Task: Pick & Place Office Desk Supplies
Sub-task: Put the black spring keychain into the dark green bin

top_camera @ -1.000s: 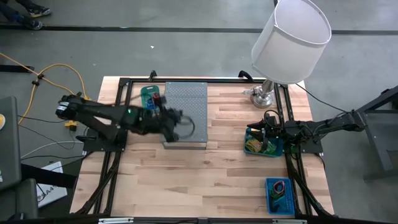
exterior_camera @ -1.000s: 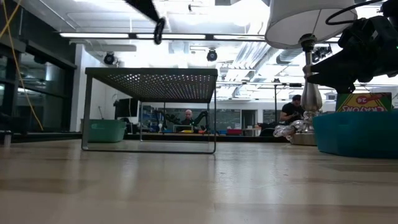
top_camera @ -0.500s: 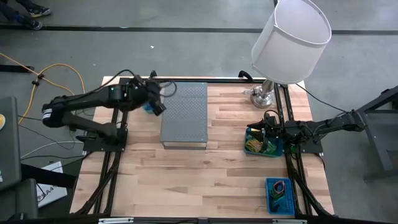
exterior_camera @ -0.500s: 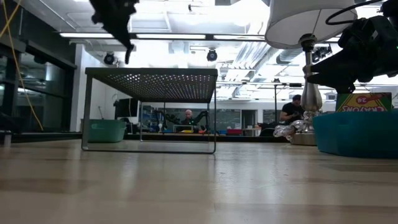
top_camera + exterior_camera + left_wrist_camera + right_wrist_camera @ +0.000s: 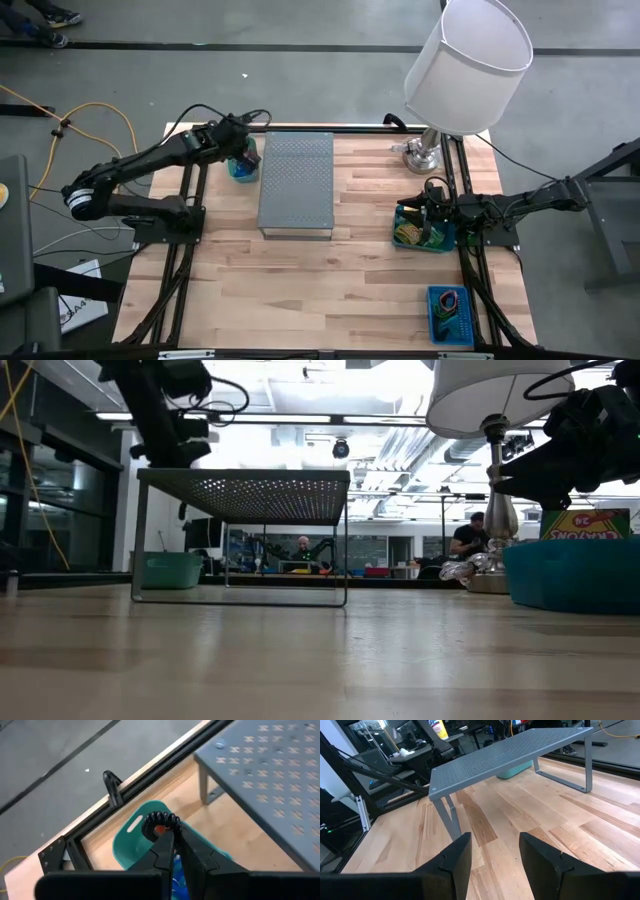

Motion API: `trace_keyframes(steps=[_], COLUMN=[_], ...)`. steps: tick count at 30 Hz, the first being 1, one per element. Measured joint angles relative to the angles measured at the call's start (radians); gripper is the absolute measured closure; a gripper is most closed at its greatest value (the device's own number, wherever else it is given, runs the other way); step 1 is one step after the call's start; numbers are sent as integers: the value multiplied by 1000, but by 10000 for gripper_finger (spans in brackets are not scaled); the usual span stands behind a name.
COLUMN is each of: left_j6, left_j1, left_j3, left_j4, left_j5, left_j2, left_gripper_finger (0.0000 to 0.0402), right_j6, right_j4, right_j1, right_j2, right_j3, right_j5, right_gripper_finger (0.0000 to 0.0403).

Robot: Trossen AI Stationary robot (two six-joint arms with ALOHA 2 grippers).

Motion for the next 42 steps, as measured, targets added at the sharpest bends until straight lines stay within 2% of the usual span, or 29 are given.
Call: trace_keyframes(steps=[6, 20, 42], left_j6=[32, -22, -32], left_j1=[71, 120, 124], left_j3=[-5, -11, -11], left_j4=[10, -6, -21], left_j5=[75, 127, 138], left_j2=[20, 111, 111], left_gripper_finger=[383, 383, 383], right_j6=[0, 0, 0], right_j4=[0, 0, 0], right_j1=[0, 0, 0], right_j2=[0, 0, 0], right_j3=[0, 0, 0], right_j5=[0, 0, 0], right_gripper_finger=[250, 250, 250])
